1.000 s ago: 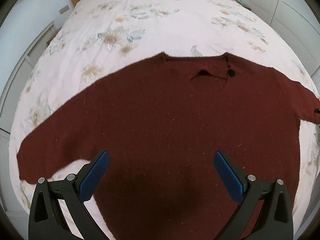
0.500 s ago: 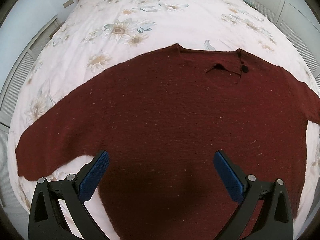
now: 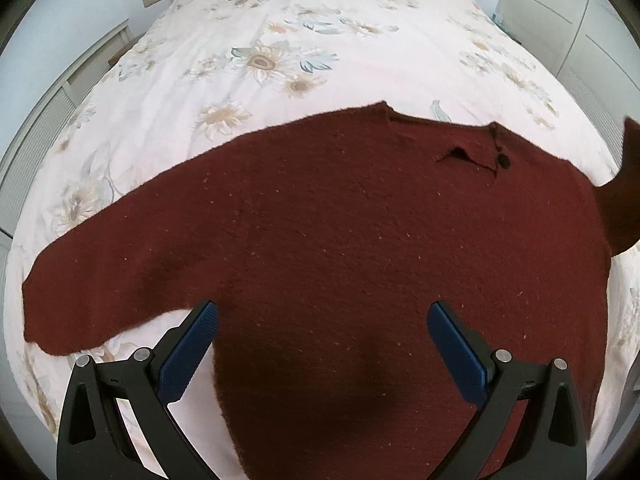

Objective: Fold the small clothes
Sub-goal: 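Grasp the cuff of one sweater sleeve with the right gripper, then lay the held sleeve across the sweater body and open the right gripper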

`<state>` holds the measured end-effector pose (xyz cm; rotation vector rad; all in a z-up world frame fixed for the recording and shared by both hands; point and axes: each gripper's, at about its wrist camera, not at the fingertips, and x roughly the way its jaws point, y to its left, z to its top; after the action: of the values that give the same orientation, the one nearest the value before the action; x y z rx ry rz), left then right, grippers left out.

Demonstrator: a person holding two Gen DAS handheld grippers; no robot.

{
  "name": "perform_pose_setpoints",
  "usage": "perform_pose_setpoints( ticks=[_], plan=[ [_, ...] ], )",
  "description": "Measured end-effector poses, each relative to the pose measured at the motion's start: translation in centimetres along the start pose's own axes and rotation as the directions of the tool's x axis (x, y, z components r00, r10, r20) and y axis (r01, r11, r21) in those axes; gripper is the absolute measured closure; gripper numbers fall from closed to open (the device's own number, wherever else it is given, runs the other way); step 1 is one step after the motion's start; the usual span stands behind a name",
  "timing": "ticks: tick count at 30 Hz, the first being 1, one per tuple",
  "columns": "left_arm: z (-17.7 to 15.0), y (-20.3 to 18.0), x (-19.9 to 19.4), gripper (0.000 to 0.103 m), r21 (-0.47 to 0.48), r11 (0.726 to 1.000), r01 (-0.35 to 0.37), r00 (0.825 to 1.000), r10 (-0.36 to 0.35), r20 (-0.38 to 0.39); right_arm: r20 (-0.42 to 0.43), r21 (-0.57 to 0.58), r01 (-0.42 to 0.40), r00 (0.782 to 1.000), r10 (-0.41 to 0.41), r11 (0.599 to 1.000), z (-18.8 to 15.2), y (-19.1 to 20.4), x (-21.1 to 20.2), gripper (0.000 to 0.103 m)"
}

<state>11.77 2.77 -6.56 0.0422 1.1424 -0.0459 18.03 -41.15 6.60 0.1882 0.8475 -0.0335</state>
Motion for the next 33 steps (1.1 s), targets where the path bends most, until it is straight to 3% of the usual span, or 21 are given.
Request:
perform_pose_setpoints(
  ticks=[8,15,19,26,33],
  plan=[
    [-0.3,2.1,-0.3,0.001,-0.008,1.0,-0.009,1.0,0.01,0.021,-0.061,-0.118,-0.145,0.989,0.138,0.982,-0.6,12.4,2.7,0.089],
    [-0.4,3.2,0.2,0.001,-0.018,1.0,-0.015,1.0,0.015,0.026,-0.236,-0.16,-0.186,0.961,0.146,0.97,-7.0,18.7,9.8,0.089],
    [-0.7,3.4,0.8,0.001,-0.009,1.0,-0.022,1.0,0.022,0.012,-0.328,-0.165,-0.191,0.936,0.129,0.968,-11.2,20.1,13.1,0.089],
    [-1.2,3.8,1.7,0.001,-0.006,1.0,-0.026,1.0,0.026,-0.014,-0.415,-0.205,-0.166,0.907,0.069,0.965,-15.6,20.1,15.8,0.088],
    [-1.7,4.0,2.1,0.001,-0.012,0.998,-0.055,0.998,0.055,-0.031,-0.44,-0.188,-0.183,0.894,0.084,0.965,-16.6,19.4,16.4,0.085]
  ],
)
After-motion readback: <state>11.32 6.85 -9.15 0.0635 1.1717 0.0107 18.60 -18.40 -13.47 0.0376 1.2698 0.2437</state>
